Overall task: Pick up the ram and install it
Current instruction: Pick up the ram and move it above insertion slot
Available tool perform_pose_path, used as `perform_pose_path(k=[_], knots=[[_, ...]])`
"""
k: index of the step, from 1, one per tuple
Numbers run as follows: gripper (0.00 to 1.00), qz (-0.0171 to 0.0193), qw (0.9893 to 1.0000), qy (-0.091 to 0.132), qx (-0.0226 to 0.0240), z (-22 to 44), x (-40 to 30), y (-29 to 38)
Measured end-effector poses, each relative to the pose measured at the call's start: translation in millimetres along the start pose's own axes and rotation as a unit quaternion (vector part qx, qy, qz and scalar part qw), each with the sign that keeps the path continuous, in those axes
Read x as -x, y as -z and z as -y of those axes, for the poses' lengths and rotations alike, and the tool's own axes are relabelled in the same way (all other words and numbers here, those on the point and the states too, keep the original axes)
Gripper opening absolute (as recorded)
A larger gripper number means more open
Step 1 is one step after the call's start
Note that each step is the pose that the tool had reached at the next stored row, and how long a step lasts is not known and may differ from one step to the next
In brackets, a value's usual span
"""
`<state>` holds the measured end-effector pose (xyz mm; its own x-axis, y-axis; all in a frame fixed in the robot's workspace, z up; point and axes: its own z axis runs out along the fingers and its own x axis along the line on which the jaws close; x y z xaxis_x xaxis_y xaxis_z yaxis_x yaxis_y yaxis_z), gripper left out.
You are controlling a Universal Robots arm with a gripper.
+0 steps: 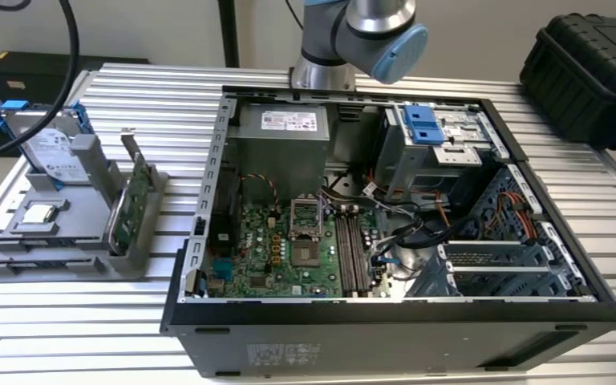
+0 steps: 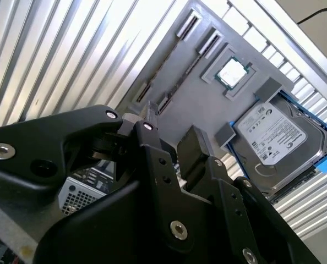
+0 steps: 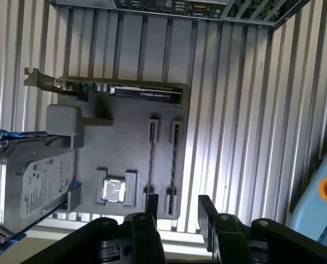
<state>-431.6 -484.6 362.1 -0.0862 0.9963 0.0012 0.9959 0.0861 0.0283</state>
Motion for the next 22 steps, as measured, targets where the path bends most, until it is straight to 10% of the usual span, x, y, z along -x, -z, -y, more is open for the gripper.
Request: perform_pose_path(k=[22], knots=[[1.0,-0.0006,1.0,0.0,-0.0068,0.4,0.0,-13.9]])
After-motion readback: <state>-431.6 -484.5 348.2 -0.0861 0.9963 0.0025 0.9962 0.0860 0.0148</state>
